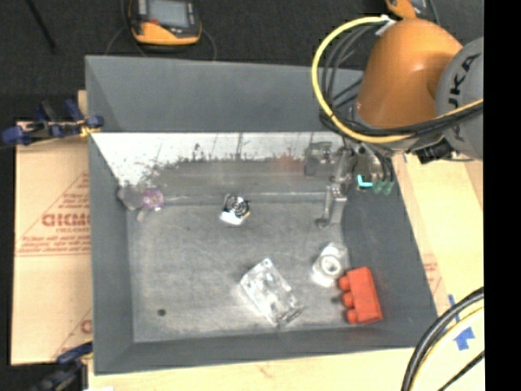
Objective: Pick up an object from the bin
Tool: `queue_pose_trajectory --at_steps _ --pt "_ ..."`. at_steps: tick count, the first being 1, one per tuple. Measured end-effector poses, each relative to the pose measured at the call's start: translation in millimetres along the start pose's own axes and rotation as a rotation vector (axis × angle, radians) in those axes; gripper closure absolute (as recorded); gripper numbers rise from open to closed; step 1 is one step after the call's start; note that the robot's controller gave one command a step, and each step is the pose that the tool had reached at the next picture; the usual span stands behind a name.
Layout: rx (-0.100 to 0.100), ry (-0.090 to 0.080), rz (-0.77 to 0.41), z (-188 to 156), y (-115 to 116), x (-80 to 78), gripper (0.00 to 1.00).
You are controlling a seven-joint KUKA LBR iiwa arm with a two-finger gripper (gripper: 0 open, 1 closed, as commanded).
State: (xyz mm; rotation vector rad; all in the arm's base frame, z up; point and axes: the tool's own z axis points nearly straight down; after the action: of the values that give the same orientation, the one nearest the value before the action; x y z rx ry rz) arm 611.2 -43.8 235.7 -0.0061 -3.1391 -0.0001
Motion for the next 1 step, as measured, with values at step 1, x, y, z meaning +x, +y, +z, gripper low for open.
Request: queue_pose_trajectory --at_steps 1 --pt "0.000 0.001 0.167 153.3 -75.8 43.4 0.00"
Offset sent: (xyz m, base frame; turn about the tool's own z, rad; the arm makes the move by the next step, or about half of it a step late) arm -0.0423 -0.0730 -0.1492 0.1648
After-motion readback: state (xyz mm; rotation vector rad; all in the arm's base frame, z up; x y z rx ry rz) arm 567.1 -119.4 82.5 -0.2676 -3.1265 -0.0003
